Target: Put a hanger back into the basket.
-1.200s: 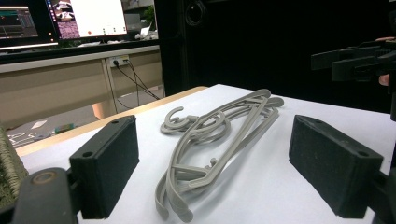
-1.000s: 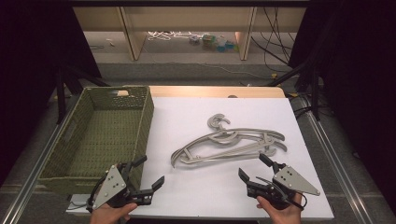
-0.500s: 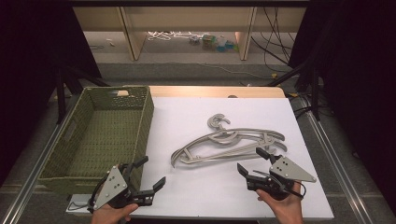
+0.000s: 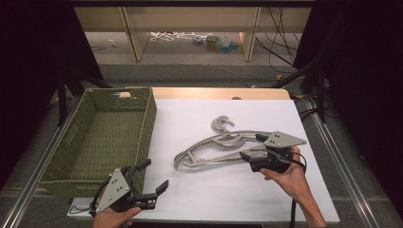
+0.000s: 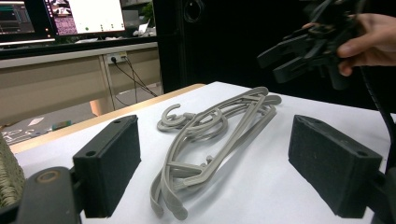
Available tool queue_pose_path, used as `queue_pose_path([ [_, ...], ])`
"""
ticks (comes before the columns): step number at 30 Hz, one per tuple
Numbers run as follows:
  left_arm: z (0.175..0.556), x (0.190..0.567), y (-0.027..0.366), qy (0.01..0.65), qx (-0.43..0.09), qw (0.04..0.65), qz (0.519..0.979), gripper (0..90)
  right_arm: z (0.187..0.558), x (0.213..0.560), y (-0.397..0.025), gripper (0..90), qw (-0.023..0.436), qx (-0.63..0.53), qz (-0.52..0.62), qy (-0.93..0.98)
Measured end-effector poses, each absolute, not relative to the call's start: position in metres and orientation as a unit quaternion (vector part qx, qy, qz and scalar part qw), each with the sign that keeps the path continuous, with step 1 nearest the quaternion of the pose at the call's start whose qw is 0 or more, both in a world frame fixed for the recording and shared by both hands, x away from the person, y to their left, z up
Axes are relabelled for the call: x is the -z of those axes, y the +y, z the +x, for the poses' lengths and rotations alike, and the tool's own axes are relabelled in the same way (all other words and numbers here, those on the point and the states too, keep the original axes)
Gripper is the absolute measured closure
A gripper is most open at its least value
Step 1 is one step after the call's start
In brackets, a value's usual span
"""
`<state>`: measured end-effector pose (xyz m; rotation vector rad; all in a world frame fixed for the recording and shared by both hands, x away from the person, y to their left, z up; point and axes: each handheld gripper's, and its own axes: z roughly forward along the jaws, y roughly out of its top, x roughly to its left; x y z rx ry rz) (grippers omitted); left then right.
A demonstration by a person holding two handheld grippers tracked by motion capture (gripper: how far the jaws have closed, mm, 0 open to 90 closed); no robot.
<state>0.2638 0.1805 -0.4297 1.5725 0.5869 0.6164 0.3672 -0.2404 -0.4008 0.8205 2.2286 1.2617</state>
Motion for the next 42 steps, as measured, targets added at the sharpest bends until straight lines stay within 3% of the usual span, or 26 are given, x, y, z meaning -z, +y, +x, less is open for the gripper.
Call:
queue_pose_path([
  [8, 0.265, 0.430, 0.181, 0.257, -0.271, 0.623, 0.687, 16.5, 0.417, 0.397, -0.248, 23.2, 0.228, -0.387, 0.304, 0.840],
  [17, 0.265, 0.430, 0.182, 0.259, -0.273, 0.621, 0.688, 16.6, 0.462, 0.424, -0.244, 31.7, 0.224, -0.297, 0.308, 0.876],
  [34, 0.264, 0.431, 0.180, 0.256, -0.269, 0.618, 0.693, 16.6, 0.492, 0.444, -0.238, 43.9, 0.223, -0.226, 0.272, 0.908],
  [42, 0.264, 0.431, 0.179, 0.252, -0.268, 0.617, 0.695, 16.8, 0.501, 0.449, -0.237, 55.7, 0.219, -0.215, 0.255, 0.917],
])
